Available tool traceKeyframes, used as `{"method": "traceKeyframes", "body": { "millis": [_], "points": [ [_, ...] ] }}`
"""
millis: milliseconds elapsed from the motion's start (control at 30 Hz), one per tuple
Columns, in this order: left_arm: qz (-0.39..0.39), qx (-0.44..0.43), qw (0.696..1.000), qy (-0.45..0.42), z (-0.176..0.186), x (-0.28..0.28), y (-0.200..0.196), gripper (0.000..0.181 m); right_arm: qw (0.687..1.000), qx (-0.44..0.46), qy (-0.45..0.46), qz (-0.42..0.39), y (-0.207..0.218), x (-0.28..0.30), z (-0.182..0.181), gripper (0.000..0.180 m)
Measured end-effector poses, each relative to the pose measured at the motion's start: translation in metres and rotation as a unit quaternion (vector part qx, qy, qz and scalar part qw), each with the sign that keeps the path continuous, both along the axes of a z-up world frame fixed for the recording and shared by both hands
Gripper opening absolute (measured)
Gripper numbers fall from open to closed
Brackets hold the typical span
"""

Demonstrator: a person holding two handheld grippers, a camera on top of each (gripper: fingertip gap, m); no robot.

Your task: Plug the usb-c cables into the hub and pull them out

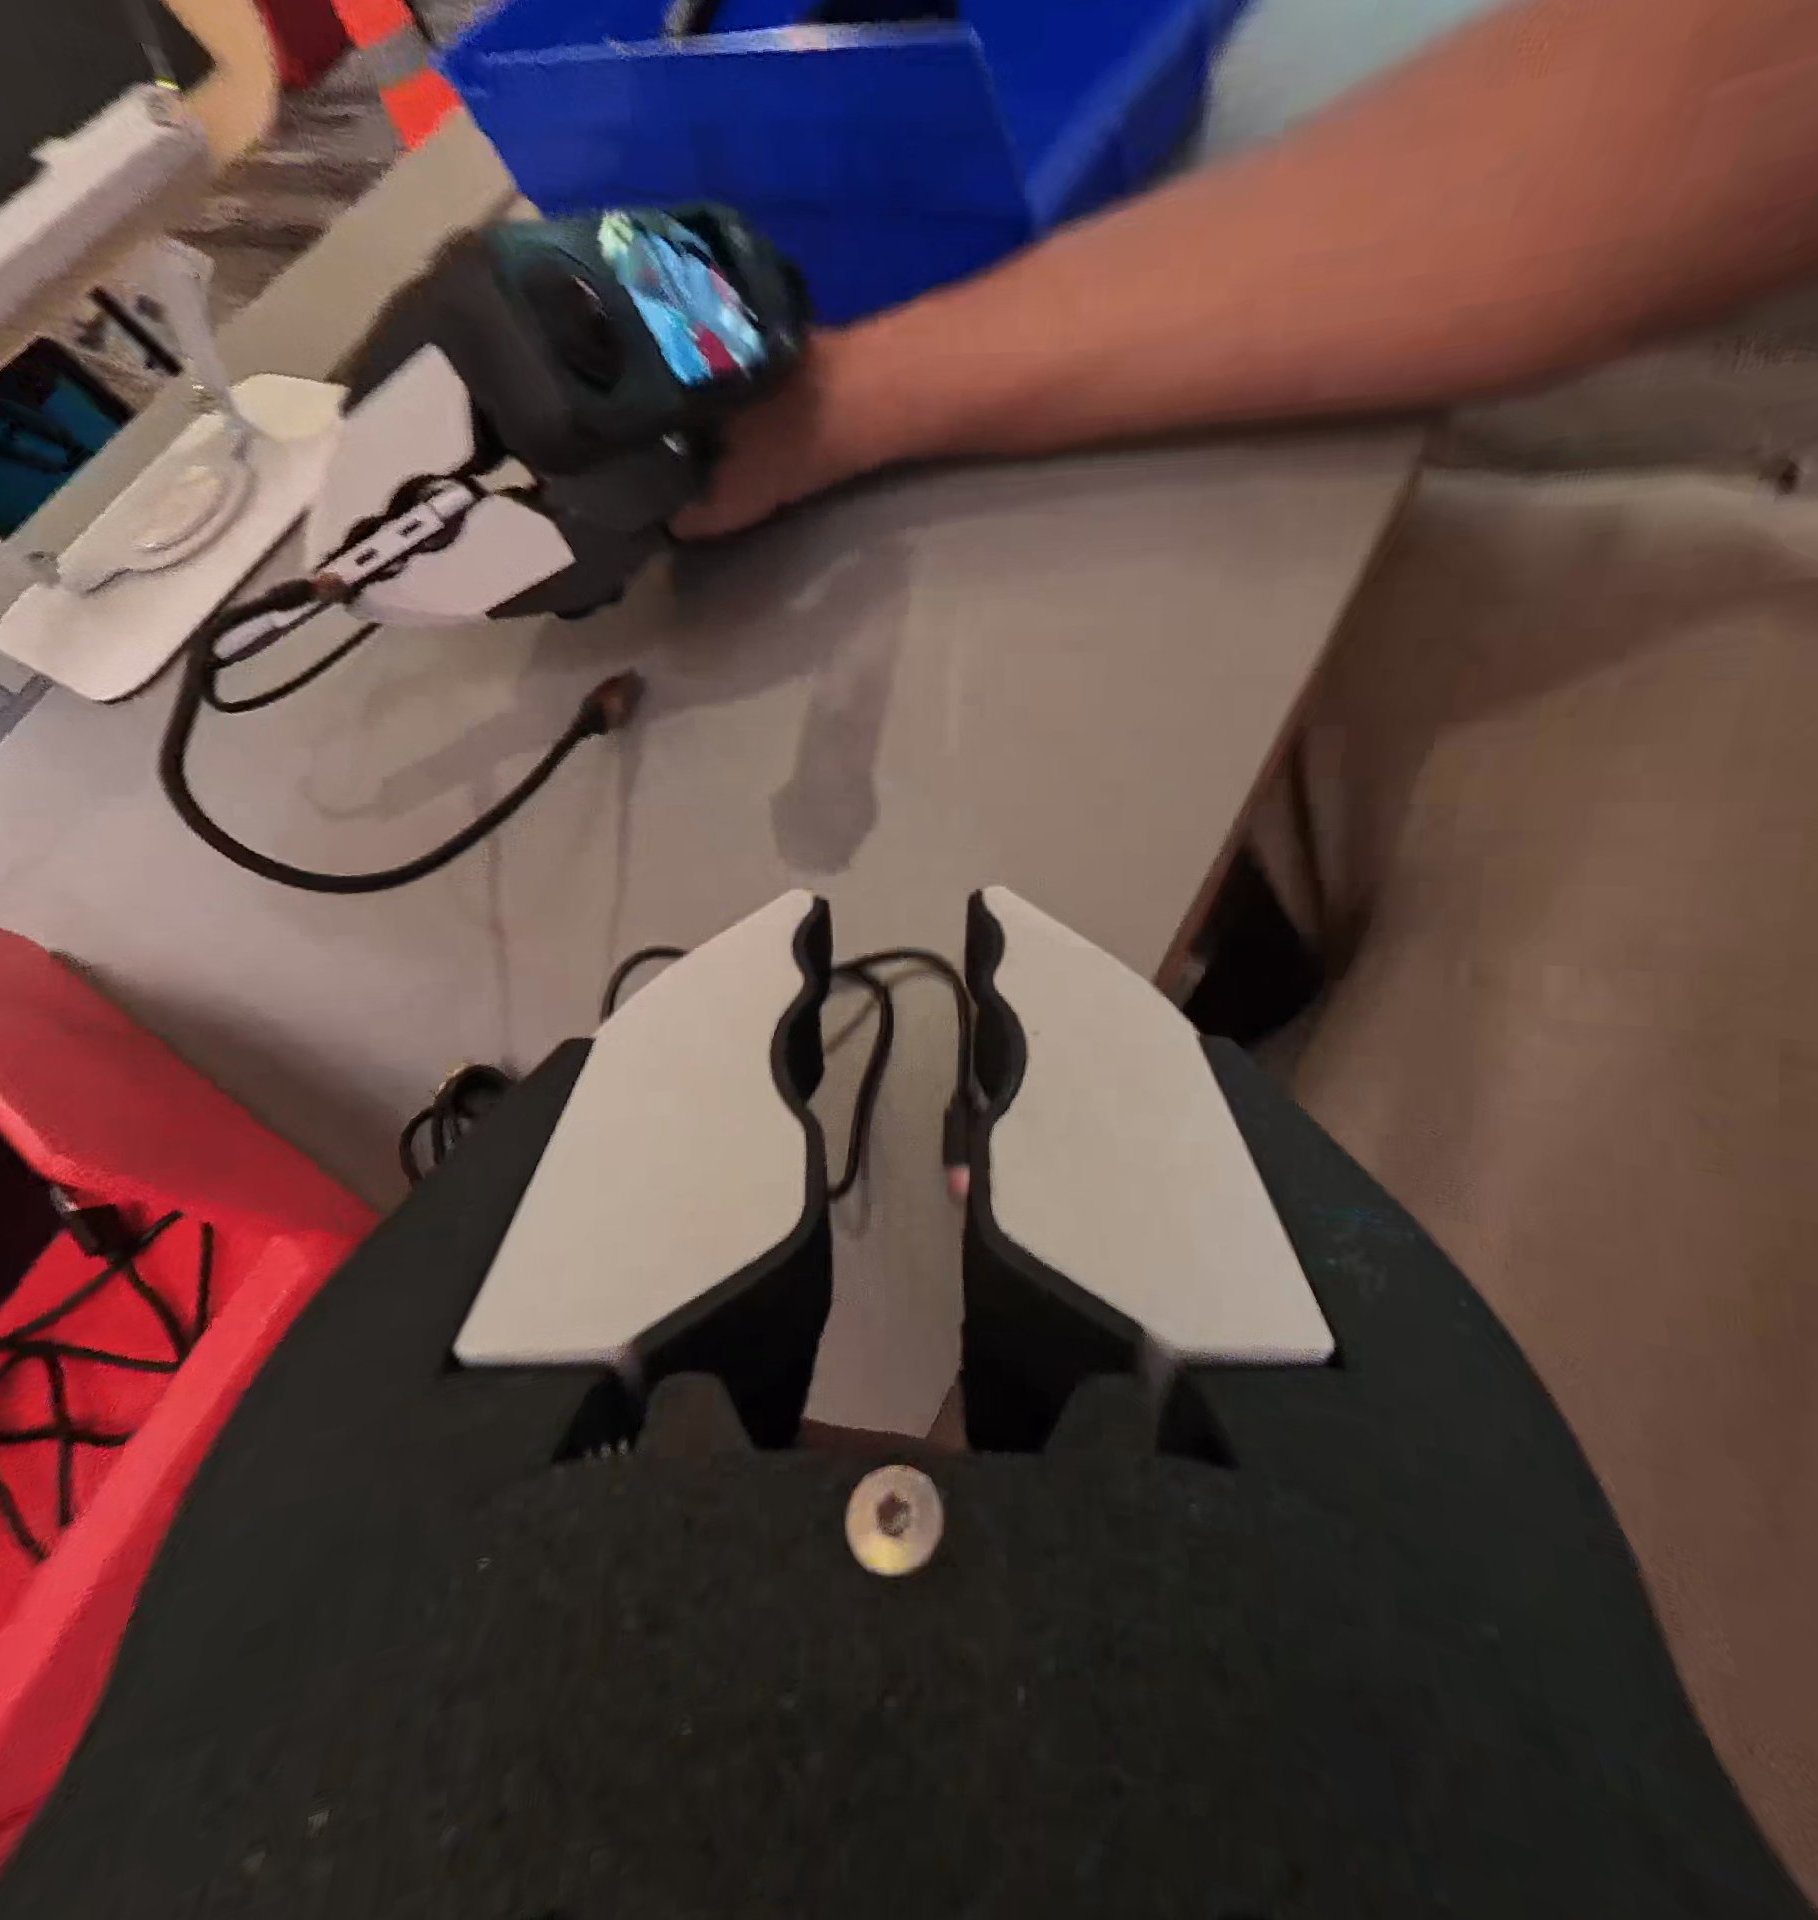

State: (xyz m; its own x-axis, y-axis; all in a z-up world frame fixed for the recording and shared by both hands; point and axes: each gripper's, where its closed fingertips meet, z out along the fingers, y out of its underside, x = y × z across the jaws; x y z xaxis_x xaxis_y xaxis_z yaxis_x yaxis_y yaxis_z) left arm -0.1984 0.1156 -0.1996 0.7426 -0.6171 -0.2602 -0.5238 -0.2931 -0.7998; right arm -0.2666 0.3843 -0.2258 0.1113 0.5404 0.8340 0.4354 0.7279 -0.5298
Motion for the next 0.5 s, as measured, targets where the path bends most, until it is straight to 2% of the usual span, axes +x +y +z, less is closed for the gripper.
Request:
{"method": "traceKeyframes", "body": {
  "millis": [67, 133, 200, 267, 333, 500],
  "points": [
    [-0.021, -0.003, 0.999, 0.046, -0.006, -0.007, -0.007, 0.024, 1.0, 0.0, -0.001, 0.001, 0.0, 0.0, -0.001, 0.009],
    [-0.032, -0.049, 0.997, 0.054, -0.014, -0.014, -0.013, 0.023, 1.0, -0.001, -0.002, 0.001, 0.0, 0.0, 0.0, 0.009],
    [0.001, -0.118, 0.992, 0.046, -0.027, -0.023, -0.014, 0.034, 1.0, -0.001, -0.002, 0.0, 0.0, 0.001, -0.001, 0.009],
    [0.037, -0.159, 0.986, 0.009, -0.036, -0.018, -0.016, 0.036, 1.0, -0.001, -0.003, -0.002, 0.0, 0.002, -0.002, 0.009],
    [0.069, -0.164, 0.984, -0.025, -0.045, -0.006, -0.017, 0.032, 1.0, -0.003, -0.004, -0.002, 0.001, 0.001, -0.002, 0.009],
    [0.109, -0.158, 0.981, 0.009, -0.071, -0.007, -0.015, 0.03, 1.0, -0.001, -0.01, 0.001, 0.0, 0.0, -0.004, 0.009]
  ]
}}
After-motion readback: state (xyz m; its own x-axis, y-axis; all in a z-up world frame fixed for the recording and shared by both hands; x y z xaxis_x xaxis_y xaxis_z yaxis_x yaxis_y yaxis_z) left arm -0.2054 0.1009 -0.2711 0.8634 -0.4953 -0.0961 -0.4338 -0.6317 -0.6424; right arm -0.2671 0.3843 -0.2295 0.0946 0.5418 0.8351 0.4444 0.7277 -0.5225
